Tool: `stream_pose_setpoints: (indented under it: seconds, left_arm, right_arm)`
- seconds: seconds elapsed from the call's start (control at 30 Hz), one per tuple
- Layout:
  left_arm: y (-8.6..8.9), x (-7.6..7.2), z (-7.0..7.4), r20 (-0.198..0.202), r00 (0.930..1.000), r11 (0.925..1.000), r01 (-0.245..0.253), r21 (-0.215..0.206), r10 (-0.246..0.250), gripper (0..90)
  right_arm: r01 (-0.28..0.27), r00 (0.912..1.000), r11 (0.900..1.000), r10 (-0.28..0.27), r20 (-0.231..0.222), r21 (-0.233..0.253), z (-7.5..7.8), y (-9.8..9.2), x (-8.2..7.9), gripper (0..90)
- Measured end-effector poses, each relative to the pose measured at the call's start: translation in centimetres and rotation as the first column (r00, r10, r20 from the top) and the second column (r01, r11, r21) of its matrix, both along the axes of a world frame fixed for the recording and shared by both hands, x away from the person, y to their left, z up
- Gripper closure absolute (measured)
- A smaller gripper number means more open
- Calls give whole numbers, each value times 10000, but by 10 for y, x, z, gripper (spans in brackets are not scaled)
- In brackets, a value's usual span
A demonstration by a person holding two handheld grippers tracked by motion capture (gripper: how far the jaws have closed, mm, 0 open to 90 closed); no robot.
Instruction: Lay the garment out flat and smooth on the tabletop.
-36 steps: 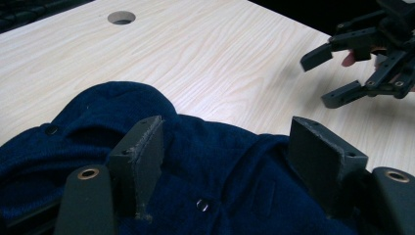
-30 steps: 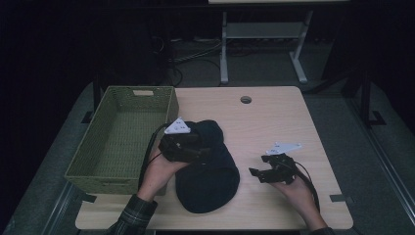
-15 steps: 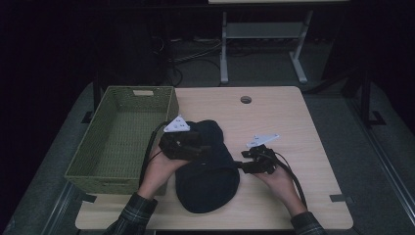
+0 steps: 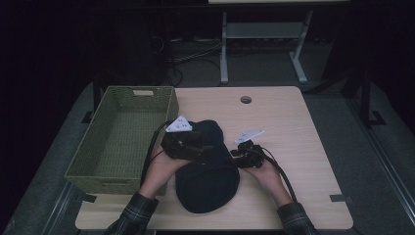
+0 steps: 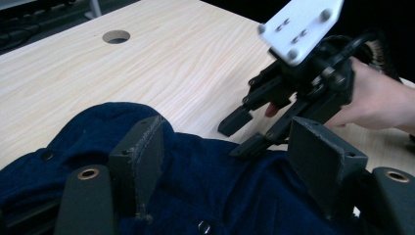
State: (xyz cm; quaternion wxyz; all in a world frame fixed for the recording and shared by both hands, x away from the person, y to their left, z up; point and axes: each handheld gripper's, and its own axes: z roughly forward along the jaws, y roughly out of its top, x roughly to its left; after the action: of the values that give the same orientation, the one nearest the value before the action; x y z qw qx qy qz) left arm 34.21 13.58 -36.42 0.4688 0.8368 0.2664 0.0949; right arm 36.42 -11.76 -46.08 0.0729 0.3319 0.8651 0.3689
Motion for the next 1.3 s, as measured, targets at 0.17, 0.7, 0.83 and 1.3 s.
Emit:
stream_pose_setpoints:
  seconds: [0.17,0.7,0.83,1.3]
  left_arm:
    - [0,-1,0,-7,10000,10000,-2,-42,2,290]
    - [-5,-1,0,1,10000,10000,60,-52,-60,291]
    - [-8,-2,0,18,9999,9998,170,40,-170,291]
    - [-25,-7,-4,-10,9984,9982,561,223,-561,290]
  right_arm:
    - [-129,9999,9995,127,-92,-287,-5,2,0,792]
    - [48,9998,9991,-56,-190,-417,5,-24,-8,888]
    - [327,9992,9984,-337,-205,-452,7,-41,-16,888]
    - [1328,9903,9892,-1350,-324,-620,9,-104,-53,888]
